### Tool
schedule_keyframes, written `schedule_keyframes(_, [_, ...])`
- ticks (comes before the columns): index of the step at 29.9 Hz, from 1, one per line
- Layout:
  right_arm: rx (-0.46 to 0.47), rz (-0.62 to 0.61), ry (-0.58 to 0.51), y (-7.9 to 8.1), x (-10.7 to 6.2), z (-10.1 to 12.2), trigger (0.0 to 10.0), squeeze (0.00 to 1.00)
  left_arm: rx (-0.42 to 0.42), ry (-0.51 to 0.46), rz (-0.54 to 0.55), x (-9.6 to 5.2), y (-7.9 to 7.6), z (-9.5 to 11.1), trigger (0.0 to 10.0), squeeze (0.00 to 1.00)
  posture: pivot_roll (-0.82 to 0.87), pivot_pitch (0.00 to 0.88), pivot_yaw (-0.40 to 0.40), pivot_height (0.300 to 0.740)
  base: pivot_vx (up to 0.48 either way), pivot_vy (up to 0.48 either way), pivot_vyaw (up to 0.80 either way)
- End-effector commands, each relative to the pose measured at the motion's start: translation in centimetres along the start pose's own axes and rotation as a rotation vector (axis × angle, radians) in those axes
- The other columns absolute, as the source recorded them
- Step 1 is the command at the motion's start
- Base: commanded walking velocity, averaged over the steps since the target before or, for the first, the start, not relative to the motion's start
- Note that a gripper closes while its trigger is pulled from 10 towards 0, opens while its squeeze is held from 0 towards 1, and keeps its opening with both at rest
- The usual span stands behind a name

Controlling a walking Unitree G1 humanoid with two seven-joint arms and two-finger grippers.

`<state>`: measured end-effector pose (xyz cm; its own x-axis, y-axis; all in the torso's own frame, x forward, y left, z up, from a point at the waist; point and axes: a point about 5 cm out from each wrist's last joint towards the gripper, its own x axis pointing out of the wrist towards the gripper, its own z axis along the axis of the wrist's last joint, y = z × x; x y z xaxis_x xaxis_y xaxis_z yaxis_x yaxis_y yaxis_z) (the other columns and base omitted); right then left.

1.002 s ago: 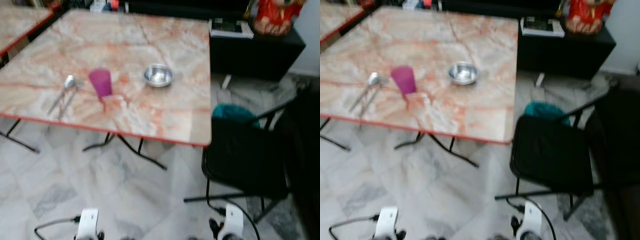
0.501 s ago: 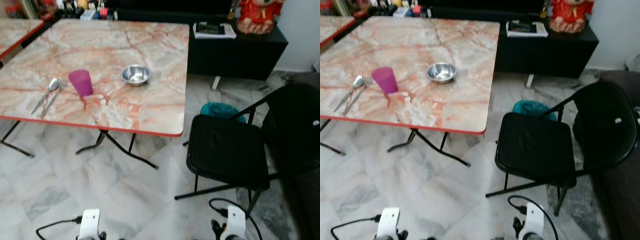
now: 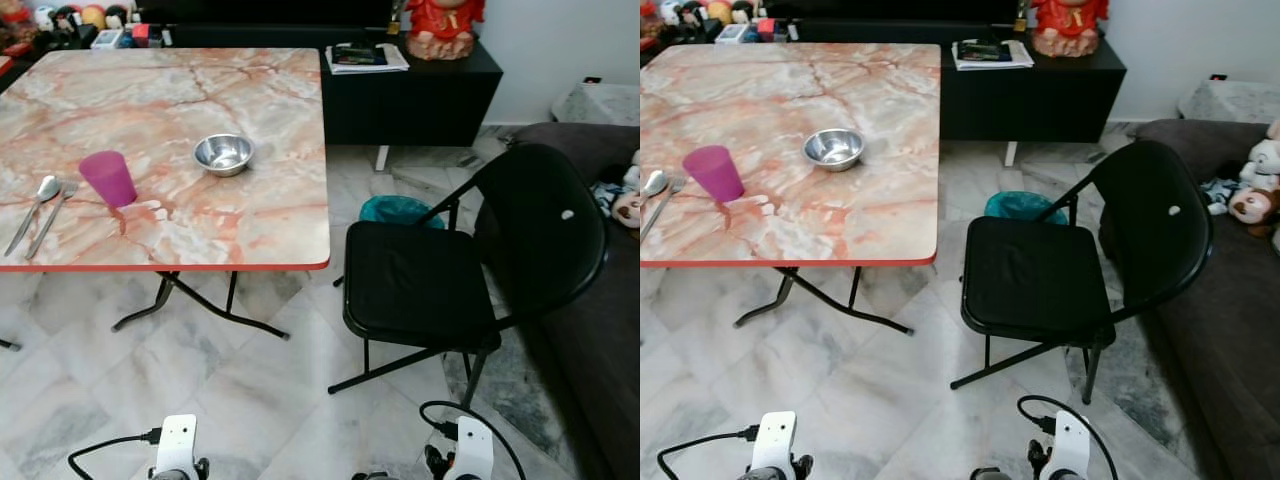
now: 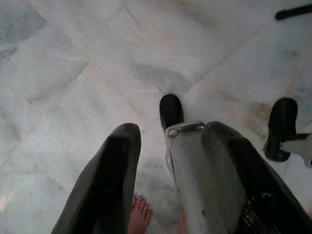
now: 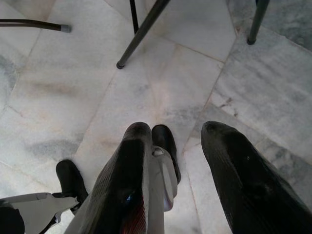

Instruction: Setting the table

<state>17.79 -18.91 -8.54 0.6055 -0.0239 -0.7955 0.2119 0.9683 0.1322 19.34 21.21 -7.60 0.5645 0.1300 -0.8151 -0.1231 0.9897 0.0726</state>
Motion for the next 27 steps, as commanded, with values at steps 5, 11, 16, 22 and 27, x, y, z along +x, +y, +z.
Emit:
schedule_keyframes(5, [-0.004, -0.002, 0.002, -0.07, -0.02, -0.05, 10.0, 0.00, -0.032, -0.010, 0.012, 0.02, -0.09, 0.13, 10.0, 0.00, -0.05, 0.135, -0.008, 0.740, 0.000, 0.000, 0.00])
schedule_keyframes(11, [-0.003, -0.003, 0.007, -0.01, 0.02, 0.02, 10.0, 0.00, -0.034, -0.002, 0.015, 0.04, -0.14, 0.13, 10.0, 0.00, -0.06, 0.142, -0.008, 0.740, 0.132, 0.000, 0.00])
schedule_keyframes(16, [-0.001, 0.000, 0.011, 0.02, 0.03, -0.01, 10.0, 0.00, -0.034, -0.002, 0.017, 0.04, -0.13, 0.14, 10.0, 0.00, -0.06, 0.143, -0.008, 0.740, 0.274, 0.000, 0.00])
schedule_keyframes(22, [-0.009, 0.004, 0.008, -0.01, 0.01, 0.00, 10.0, 0.00, -0.040, -0.001, 0.020, 0.04, -0.18, 0.11, 10.0, 0.00, -0.06, 0.145, -0.010, 0.740, 0.302, 0.000, 0.00])
schedule_keyframes(27, [-0.010, 0.004, 0.008, -0.07, -0.01, -0.07, 10.0, 0.00, -0.042, -0.001, 0.016, 0.04, -0.36, 0.08, 10.0, 0.00, -0.06, 0.144, -0.012, 0.740, 0.340, 0.000, 0.00])
